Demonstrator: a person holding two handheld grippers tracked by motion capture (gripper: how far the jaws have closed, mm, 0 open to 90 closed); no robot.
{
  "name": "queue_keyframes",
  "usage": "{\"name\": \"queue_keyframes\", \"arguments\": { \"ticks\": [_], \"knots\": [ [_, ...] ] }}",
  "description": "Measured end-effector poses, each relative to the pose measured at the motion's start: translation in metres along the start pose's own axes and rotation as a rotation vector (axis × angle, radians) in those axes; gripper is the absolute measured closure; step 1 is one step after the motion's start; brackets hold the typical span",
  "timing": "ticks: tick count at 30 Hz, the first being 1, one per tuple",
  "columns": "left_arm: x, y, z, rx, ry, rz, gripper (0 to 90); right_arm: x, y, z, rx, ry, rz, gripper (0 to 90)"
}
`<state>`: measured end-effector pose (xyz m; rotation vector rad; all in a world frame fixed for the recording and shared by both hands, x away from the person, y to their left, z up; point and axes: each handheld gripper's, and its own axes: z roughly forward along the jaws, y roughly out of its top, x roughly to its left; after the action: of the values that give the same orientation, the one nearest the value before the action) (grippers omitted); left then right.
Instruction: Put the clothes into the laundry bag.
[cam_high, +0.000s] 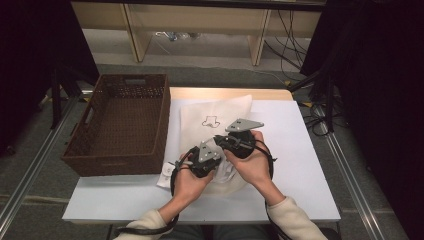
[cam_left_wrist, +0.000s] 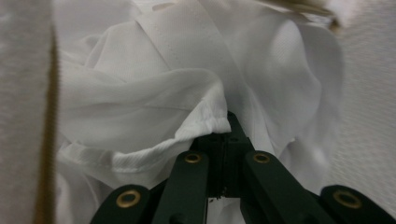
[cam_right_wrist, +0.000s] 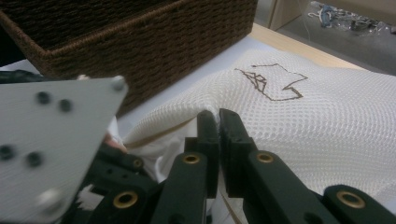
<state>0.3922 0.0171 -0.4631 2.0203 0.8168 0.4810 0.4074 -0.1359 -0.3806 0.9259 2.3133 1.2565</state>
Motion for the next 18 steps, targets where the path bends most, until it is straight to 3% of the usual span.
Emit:
{"name": "queue_keyframes", "arguments": {
  "ticks": [8,9,10,11,12,13,14,17,18],
  "knots": [
    [0.008,-0.01,0.01,-0.018,0.037,-0.011,82.6,-0.005,-0.002,-0.001,0.016,-0.022,0.036,88.9],
    [0.009,-0.01,0.008,-0.013,0.035,0.023,79.1,-0.007,-0.002,0.0,0.011,-0.018,0.017,88.9],
    [0.006,-0.011,0.006,-0.012,0.024,0.007,74.7,-0.007,-0.002,0.001,0.013,-0.023,0.022,88.9],
    [0.006,-0.011,0.003,-0.018,0.016,0.034,69.7,-0.006,-0.002,0.001,0.017,-0.022,0.029,88.8],
    [0.003,-0.011,0.001,-0.017,0.015,0.023,64.7,-0.007,-0.003,0.001,0.018,-0.024,0.029,88.8],
    [0.003,-0.011,-0.003,-0.015,0.014,0.043,58.5,-0.007,-0.003,0.001,0.018,-0.024,0.029,88.8],
    [0.0,-0.013,-0.006,-0.03,0.005,0.011,53.8,-0.007,-0.002,0.001,0.017,-0.025,0.03,88.8],
    [-0.002,-0.015,-0.018,-0.032,-0.005,0.023,39.8,-0.007,-0.002,0.0,0.018,-0.026,0.028,88.8],
    [-0.002,-0.015,-0.023,-0.03,0.007,0.06,38.2,-0.007,-0.002,0.001,0.019,-0.026,0.028,88.8]
  ]
}}
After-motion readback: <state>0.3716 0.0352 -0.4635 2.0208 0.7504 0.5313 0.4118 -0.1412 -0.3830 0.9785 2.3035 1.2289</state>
